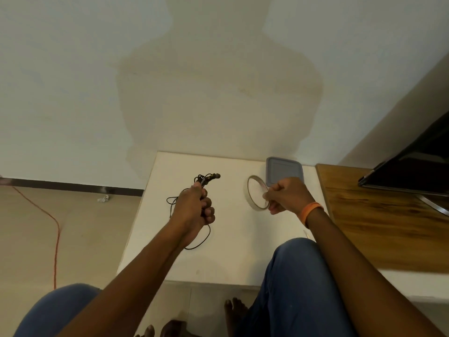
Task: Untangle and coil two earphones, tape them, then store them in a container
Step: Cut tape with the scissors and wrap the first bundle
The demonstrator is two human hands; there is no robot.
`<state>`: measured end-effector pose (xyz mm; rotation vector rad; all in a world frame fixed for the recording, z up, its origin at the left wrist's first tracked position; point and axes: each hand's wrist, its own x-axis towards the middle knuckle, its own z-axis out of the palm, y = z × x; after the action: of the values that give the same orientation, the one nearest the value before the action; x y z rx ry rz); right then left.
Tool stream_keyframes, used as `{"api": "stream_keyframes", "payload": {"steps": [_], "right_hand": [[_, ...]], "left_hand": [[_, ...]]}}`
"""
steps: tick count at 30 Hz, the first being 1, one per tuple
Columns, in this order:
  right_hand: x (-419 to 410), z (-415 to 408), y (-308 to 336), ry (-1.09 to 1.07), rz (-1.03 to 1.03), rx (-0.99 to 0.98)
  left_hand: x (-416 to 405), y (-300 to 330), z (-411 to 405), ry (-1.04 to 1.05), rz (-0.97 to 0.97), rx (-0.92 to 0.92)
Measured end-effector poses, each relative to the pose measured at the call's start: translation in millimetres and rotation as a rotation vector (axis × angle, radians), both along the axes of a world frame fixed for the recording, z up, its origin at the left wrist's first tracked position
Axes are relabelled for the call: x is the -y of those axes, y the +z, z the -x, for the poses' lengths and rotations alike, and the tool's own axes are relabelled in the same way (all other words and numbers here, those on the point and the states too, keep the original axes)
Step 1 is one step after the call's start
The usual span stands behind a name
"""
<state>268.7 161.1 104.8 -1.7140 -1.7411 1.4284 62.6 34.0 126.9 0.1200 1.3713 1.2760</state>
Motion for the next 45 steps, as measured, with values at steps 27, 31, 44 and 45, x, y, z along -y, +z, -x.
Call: {"api": "stream_keyframes", "payload": {"steps": [27,31,44,45], "right_hand": [[140,111,38,-0.101,-0.018,-0.299],[132,106,51,-0.058,-0.445,-0.383],[129,107,46,0.159,-0.655,-0.262],[129,107,46,0.155,-0.653,-0.271]], "left_hand": [[65,13,21,0.269,-0.32,-0.908],[58,12,26,0.208,-0.357,-1.043],[51,4,22,-0.028,-0.367,-1.216],[51,4,22,-0.034,-0.362,-1.223]]}}
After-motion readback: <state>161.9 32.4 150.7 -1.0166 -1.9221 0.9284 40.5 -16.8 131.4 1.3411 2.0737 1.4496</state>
